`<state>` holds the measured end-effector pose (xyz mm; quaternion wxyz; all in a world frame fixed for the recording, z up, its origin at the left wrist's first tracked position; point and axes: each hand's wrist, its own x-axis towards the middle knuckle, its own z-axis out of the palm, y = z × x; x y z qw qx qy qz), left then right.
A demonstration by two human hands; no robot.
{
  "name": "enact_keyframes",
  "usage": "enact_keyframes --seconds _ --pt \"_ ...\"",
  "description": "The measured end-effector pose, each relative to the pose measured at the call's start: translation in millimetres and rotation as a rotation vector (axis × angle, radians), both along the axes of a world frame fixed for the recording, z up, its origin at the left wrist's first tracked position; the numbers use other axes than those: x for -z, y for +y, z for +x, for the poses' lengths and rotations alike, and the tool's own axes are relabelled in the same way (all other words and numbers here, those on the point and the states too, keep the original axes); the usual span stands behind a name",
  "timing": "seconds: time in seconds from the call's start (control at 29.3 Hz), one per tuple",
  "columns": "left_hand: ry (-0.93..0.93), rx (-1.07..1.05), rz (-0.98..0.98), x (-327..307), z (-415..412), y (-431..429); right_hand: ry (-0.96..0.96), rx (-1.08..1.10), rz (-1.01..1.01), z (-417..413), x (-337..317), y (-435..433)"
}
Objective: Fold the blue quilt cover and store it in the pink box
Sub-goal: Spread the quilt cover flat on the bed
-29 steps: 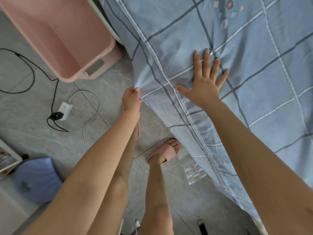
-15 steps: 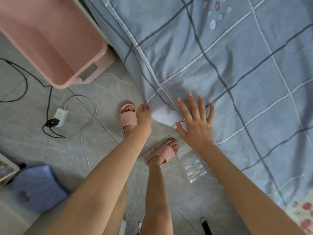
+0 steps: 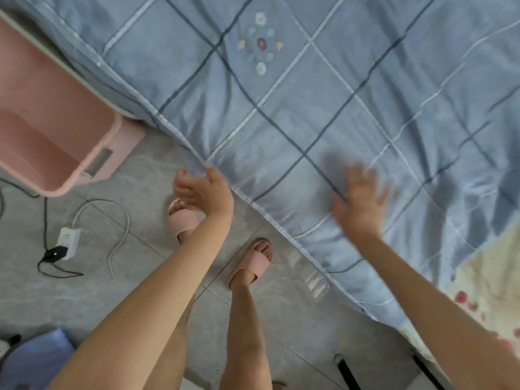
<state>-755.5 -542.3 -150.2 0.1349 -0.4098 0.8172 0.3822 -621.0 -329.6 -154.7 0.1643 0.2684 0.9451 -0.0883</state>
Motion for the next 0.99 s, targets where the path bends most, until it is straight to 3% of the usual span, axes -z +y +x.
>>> enact_keyframes --seconds 0.07,0.14,0.21,0.27,0.41,0.51,0.55,0.58,0.65,0.68,0.72,0.75,0.79,0.92,0.99 --pt "0.182 0.468 0.028 -14 25 29 0.088 -0.529 -0.001 10 -5 -37" --pt "0.186 0.792 0.038 -22 39 36 0.124 -1.008 -0.145 25 -6 -63" --pt "0.162 1.208 0.02 -26 61 64 0.037 -1.155 -0.144 48 -1 -13" --pt "0.125 1.555 -0.015 -21 74 94 -0.042 -0.872 -0.008 74 10 64" --pt "-0.061 1.855 -0.213 3 75 135 -0.297 0.228 0.217 113 4 193" --pt "-0.115 1.884 -0.265 8 81 161 -0.189 0.774 0.187 121 -2 211" --pt "-0.133 1.881 -0.267 6 84 174 -0.11 0.838 0.206 120 -5 209" --pt "-0.173 1.854 -0.257 4 83 178 -0.037 0.764 0.245 114 -1 193" --pt "-0.264 1.814 -0.261 -2 85 197 0.153 0.274 0.249 112 3 163" --pt "-0.321 1.788 -0.278 -4 87 205 0.175 -0.139 0.221 119 7 142" --pt "-0.37 1.759 -0.291 -6 89 214 0.13 -0.481 0.196 134 12 131" --pt "-0.418 1.731 -0.308 -8 93 223 0.048 -0.65 0.181 153 16 135" --pt "-0.457 1.7 -0.326 -11 97 234 -0.012 -0.618 0.16 171 19 152" --pt "-0.562 1.507 -0.381 -16 109 274 -0.119 0.343 0.155 231 18 245" --pt "-0.583 1.41 -0.387 -14 113 290 -0.06 0.603 0.073 231 9 269"
